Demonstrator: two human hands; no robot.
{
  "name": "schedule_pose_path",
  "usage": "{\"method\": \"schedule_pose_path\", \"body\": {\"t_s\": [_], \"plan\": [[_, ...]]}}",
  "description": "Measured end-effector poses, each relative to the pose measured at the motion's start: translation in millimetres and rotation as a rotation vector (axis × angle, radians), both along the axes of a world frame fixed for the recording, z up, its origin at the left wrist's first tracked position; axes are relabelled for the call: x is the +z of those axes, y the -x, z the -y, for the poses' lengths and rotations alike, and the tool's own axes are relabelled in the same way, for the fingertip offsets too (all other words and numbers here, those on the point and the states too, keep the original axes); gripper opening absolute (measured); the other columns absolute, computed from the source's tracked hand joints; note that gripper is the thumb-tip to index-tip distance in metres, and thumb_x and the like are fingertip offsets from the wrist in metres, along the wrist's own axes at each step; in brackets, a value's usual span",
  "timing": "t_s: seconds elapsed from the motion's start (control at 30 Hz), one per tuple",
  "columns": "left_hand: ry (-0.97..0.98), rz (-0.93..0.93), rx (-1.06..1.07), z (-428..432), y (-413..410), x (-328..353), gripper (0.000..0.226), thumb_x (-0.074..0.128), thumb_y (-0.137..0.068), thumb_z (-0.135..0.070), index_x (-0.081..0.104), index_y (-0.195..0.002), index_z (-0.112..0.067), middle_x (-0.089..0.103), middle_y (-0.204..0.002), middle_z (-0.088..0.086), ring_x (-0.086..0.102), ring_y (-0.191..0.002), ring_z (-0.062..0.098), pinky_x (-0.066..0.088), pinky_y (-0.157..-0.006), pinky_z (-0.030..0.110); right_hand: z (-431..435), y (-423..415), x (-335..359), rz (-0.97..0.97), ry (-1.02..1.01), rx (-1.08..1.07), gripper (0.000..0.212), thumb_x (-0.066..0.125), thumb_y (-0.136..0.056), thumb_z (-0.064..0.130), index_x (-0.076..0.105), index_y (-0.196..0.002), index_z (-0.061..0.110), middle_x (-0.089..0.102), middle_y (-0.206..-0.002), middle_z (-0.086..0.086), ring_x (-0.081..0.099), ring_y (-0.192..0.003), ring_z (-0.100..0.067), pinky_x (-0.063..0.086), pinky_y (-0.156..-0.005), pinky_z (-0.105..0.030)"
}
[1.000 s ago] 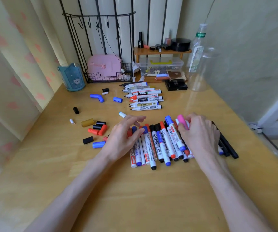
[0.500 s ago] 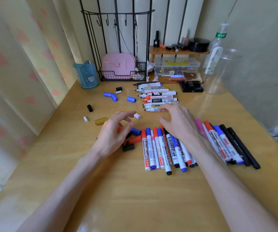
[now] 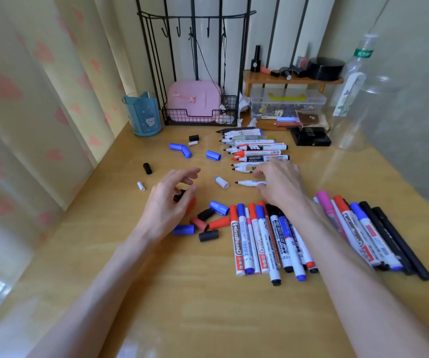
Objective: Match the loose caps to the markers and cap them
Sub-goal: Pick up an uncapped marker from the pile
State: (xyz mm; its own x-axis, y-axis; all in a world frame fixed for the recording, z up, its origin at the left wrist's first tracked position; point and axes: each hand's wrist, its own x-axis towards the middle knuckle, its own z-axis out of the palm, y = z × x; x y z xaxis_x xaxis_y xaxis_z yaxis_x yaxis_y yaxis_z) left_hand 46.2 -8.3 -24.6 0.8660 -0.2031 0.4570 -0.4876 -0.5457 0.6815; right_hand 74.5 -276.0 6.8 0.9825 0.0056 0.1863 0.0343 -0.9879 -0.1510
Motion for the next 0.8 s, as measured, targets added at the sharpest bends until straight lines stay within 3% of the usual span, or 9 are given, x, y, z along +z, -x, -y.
{"method": "schedule_pose_path", "body": {"t_s": [0.13,0.3,0.5,0.67,0.8], "plan": [[0.009,0.003,0.027,-2,-2,-1,0.036,0.062,-0.102,-0.012,0.065,-0.135,-0.026,0.068,-0.119,-0.009,0.065,-0.112,0.012,0.053,-0.086,0.027,1,1,-3,-0.012,-0.059,-0.005,0.025,0.075,-0.095,0.024,0.073,-0.12,0.026,0.074,-0.116,0.0,0.061,-0.115,-0.026,0.035,-0.101,-0.04],[-0.024,-0.007,0.024,0,-7,-1,0.039,0.062,-0.101,-0.012,0.064,-0.137,-0.026,0.068,-0.118,-0.009,0.064,-0.112,0.009,0.056,-0.089,0.033,-5,5,4,0.046,-0.207,0.064,0.023,0.067,-0.1,0.018,0.069,-0.122,0.022,0.07,-0.115,-0.003,0.065,-0.109,-0.026,0.041,-0.1,-0.042],[-0.054,-0.021,0.012,6,-17,3,0.039,0.063,-0.1,-0.011,0.064,-0.137,-0.025,0.069,-0.118,-0.009,0.064,-0.112,0.008,0.057,-0.089,0.037,-3,13,10,-0.095,-0.483,0.162,0.019,0.058,-0.105,0.033,0.061,-0.123,0.034,0.06,-0.108,0.005,0.056,-0.09,-0.011,0.042,-0.074,-0.032],[-0.064,-0.03,0.009,0,-15,-1,0.038,0.063,-0.101,-0.014,0.063,-0.137,-0.026,0.069,-0.119,-0.01,0.064,-0.113,0.007,0.057,-0.091,0.037,-4,16,9,-0.133,-0.532,0.149,0.016,0.061,-0.103,0.036,0.063,-0.119,0.037,0.048,-0.096,0.022,0.054,-0.103,-0.015,0.048,-0.09,-0.039],[-0.032,-0.029,0.026,-9,-14,-2,0.039,0.061,-0.101,-0.008,0.064,-0.136,-0.024,0.069,-0.118,-0.008,0.064,-0.113,0.009,0.056,-0.089,0.031,-2,13,9,-0.148,-0.555,0.13,0.022,0.07,-0.098,0.028,0.065,-0.117,0.038,0.056,-0.106,0.013,0.056,-0.106,-0.014,0.05,-0.093,-0.039]]}}
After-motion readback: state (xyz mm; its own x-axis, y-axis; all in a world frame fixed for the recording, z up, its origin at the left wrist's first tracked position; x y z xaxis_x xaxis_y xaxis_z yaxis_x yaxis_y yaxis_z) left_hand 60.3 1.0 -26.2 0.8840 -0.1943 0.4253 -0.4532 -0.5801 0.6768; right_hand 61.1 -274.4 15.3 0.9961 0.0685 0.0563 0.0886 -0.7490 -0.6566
